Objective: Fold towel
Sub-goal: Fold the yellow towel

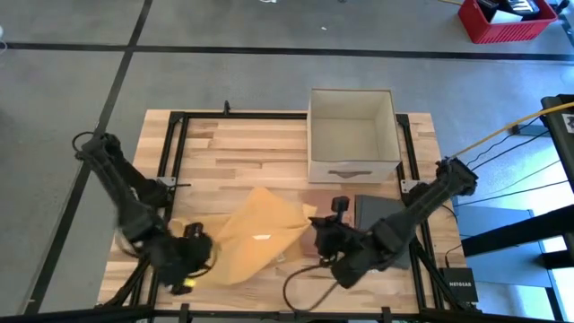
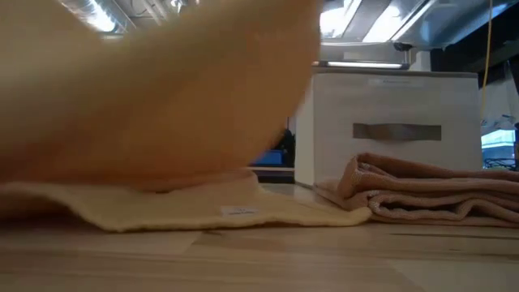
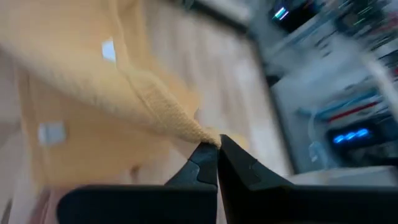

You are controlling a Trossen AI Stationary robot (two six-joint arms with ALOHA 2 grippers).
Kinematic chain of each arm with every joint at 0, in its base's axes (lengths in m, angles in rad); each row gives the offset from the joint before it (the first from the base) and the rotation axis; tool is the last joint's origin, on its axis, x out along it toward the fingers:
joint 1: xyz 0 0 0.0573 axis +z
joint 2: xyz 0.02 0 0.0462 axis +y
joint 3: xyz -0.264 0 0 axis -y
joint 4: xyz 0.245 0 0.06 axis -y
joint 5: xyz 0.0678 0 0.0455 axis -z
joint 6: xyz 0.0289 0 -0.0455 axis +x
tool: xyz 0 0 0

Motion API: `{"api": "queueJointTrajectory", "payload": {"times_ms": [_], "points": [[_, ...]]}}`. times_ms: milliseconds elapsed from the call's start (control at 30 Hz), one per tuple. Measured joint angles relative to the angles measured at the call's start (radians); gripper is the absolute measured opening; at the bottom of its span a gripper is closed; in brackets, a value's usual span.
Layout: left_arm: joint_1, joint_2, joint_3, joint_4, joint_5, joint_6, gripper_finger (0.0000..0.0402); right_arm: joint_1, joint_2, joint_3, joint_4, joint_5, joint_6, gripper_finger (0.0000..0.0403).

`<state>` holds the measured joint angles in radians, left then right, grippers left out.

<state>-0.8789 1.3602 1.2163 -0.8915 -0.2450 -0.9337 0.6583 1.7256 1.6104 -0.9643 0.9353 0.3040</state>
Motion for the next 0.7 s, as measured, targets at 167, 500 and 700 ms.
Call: {"api": "queueJointTrajectory", "payload": {"times_ms": [167,500,700], "points": [[-0.105,0.0,0.249,-0.099,-0.325,0.084,0.0009,0.01,-0.002,0.247,-0.056,0.116,-0.111,0.0003],[-0.235,0.0,0.544,-0.145,-0.746,0.409,0.0006,0.001,-0.002,0.578,-0.017,0.446,-0.432,0.0003],[-0.311,0.0,0.662,-0.13,-1.035,0.572,0.0011,0.002,-0.002,0.672,0.159,0.488,-0.658,0.0003]]}}
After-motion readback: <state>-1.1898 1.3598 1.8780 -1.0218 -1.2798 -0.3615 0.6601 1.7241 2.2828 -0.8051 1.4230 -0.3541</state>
